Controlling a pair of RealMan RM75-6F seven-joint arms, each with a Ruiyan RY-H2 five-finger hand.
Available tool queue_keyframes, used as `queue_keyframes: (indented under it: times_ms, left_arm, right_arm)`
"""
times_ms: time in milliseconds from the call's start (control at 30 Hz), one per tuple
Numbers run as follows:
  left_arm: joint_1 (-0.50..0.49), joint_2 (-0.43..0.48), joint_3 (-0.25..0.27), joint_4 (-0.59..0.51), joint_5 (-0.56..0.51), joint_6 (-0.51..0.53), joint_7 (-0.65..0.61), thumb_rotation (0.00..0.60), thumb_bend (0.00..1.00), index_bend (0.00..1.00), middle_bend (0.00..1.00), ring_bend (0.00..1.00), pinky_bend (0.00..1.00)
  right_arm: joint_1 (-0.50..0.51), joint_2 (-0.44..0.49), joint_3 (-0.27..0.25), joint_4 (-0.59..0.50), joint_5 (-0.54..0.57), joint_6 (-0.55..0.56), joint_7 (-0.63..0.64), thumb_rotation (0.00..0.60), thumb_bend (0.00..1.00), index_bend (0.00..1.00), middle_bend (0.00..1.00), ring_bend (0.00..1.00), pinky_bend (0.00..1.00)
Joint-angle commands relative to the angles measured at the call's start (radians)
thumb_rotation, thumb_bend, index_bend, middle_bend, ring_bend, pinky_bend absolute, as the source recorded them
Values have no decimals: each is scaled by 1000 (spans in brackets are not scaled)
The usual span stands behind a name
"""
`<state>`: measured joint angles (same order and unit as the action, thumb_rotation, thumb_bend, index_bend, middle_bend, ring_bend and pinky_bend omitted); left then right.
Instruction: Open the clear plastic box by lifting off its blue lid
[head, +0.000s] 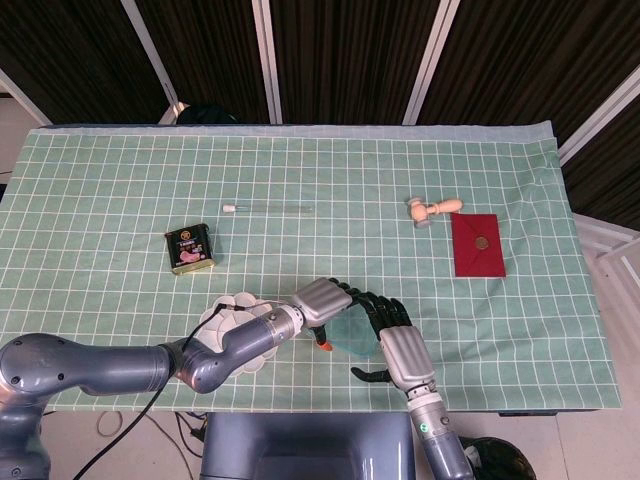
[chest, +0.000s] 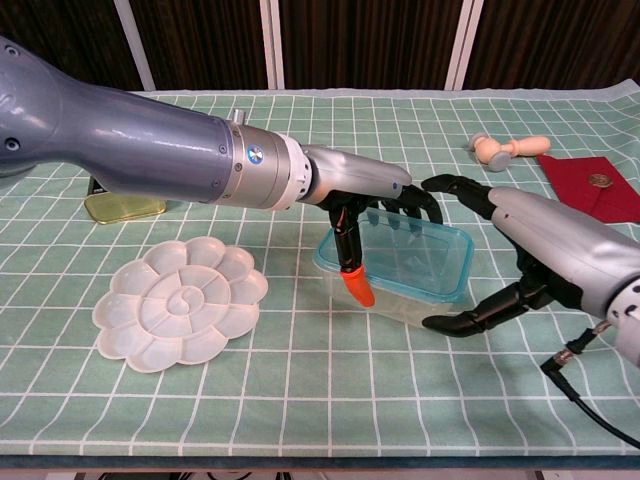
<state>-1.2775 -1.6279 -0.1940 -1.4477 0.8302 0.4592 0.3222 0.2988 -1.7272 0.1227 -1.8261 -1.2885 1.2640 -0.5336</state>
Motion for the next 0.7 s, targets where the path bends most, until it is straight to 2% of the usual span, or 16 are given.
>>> queue_keyframes:
  times_ms: [33, 433, 700]
  left_arm:
    - [-7, 4, 7, -5, -2, 1, -6, 600, 154, 329, 367, 337, 461]
    - [-28, 28, 37, -25, -9, 13, -24, 600, 154, 329, 367, 337, 461]
    - [-35, 37, 47, -31, -13, 41, -38, 600, 154, 329, 367, 337, 461]
  right_arm:
    - [8, -15, 10, 12, 11, 4, -5, 600, 209, 0, 0, 0, 0]
    - [21, -27, 58, 52, 59, 23, 4, 600, 210, 0, 0, 0, 0]
    - [21, -12, 49, 44, 67, 28, 12, 600, 209, 0, 0, 0, 0]
